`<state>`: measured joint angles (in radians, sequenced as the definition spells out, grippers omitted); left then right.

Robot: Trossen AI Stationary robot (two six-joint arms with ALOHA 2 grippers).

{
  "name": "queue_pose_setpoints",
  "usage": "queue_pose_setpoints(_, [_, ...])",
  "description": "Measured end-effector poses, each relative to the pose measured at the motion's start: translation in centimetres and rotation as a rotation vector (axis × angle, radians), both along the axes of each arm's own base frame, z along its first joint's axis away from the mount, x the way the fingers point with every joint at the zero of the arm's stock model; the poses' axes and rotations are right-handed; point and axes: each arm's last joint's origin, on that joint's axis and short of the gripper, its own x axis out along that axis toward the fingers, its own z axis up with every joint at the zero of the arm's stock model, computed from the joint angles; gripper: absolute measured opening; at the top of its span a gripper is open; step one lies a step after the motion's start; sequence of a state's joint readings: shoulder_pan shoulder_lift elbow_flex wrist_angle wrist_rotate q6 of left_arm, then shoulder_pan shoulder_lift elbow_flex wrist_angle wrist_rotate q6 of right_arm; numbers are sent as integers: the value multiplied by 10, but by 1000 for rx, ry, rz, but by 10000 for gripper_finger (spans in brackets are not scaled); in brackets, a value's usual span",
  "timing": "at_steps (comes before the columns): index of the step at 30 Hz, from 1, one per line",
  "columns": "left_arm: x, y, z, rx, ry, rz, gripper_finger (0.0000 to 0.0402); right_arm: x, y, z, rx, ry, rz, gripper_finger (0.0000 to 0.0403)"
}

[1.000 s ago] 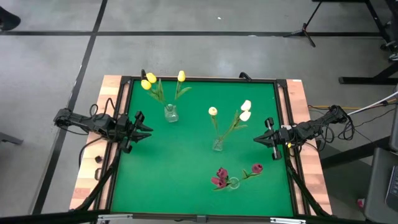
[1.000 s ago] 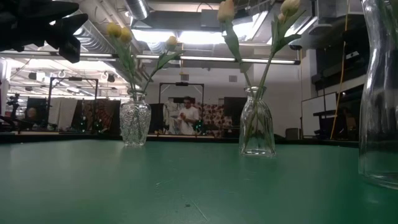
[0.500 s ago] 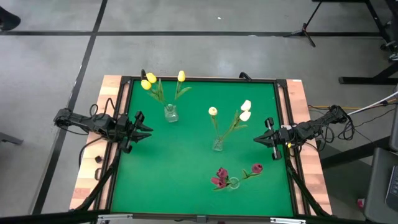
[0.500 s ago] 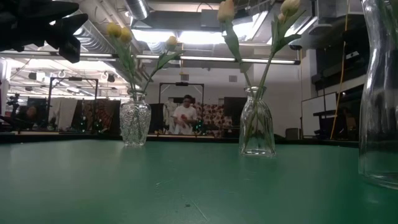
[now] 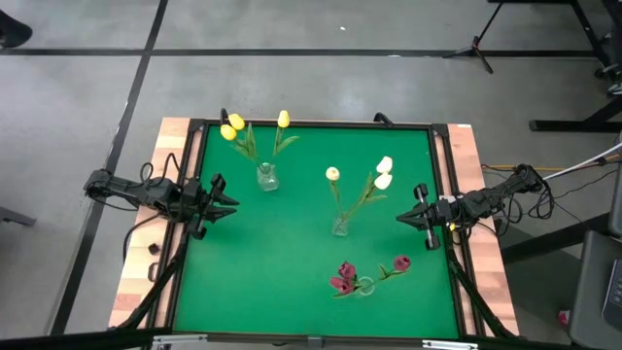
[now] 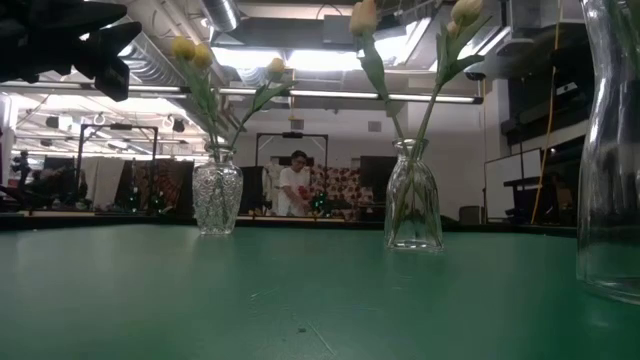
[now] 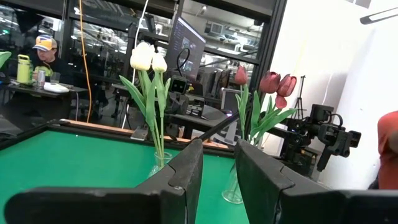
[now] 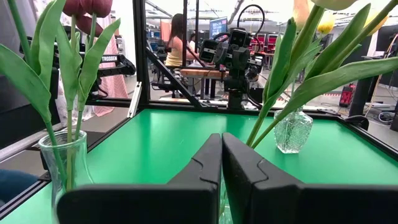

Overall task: Sort flowers into vase by color
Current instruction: Return to Home Position

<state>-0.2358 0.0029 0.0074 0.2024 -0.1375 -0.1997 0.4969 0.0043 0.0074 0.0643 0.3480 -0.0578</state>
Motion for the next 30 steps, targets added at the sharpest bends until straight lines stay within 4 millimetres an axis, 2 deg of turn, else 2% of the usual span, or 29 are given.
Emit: queue_pose_setpoints(30, [0, 0, 0, 0, 0, 0, 92, 0, 0, 0, 0, 0, 1, 14])
